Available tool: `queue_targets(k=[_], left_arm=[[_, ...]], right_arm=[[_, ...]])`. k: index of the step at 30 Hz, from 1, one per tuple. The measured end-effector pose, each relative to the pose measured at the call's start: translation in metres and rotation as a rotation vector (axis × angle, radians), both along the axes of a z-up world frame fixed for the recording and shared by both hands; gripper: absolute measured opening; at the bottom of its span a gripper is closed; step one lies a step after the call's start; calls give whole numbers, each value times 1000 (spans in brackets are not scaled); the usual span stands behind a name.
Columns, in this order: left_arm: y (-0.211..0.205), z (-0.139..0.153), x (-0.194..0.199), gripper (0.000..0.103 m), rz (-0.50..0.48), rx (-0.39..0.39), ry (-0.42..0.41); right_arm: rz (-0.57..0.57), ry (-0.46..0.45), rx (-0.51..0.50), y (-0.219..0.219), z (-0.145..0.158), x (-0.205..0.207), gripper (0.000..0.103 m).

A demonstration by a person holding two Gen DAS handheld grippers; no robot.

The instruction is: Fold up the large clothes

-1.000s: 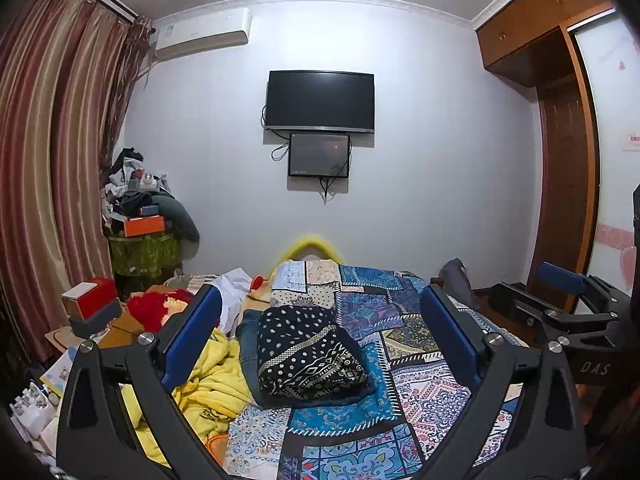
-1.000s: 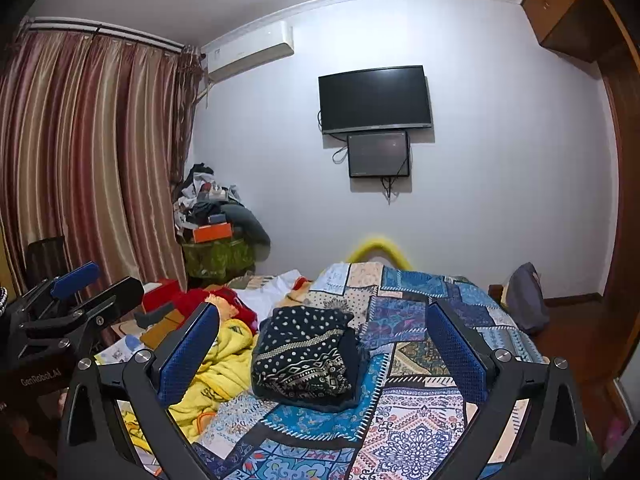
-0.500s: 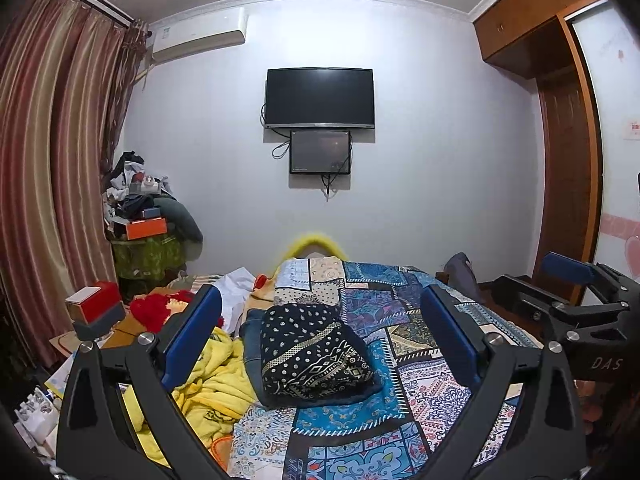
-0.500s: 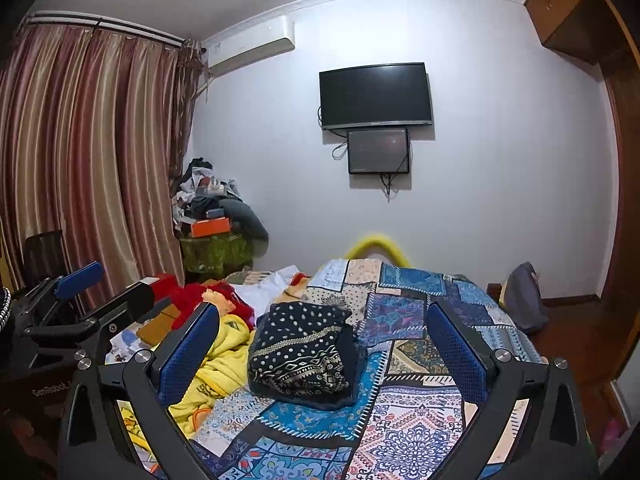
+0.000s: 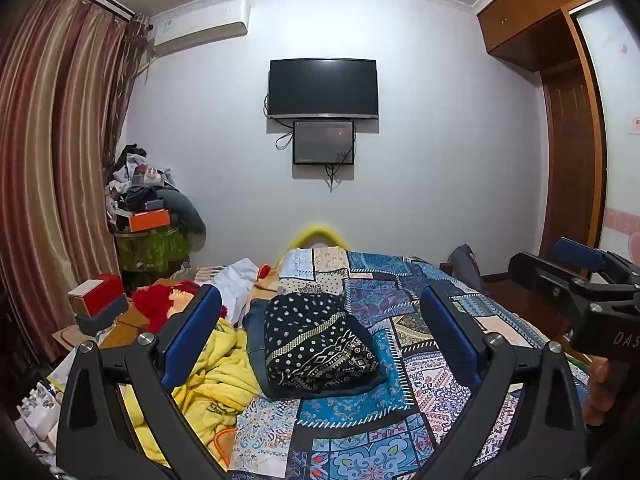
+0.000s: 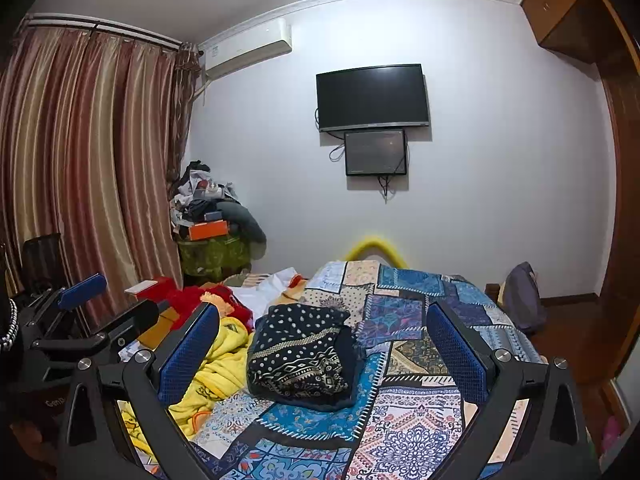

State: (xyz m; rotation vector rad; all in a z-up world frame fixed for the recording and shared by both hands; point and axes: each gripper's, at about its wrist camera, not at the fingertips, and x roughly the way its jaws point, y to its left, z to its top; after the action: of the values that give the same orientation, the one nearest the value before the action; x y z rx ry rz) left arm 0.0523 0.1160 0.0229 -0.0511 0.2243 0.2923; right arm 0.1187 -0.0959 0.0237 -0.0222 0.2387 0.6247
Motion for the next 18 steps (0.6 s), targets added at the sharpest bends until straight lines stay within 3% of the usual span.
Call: queue_targets(k=[18], left_arm=[[6,1,2,100,-34,-33,12]], right_arm=[[-18,12,27,-3,2,3,103]])
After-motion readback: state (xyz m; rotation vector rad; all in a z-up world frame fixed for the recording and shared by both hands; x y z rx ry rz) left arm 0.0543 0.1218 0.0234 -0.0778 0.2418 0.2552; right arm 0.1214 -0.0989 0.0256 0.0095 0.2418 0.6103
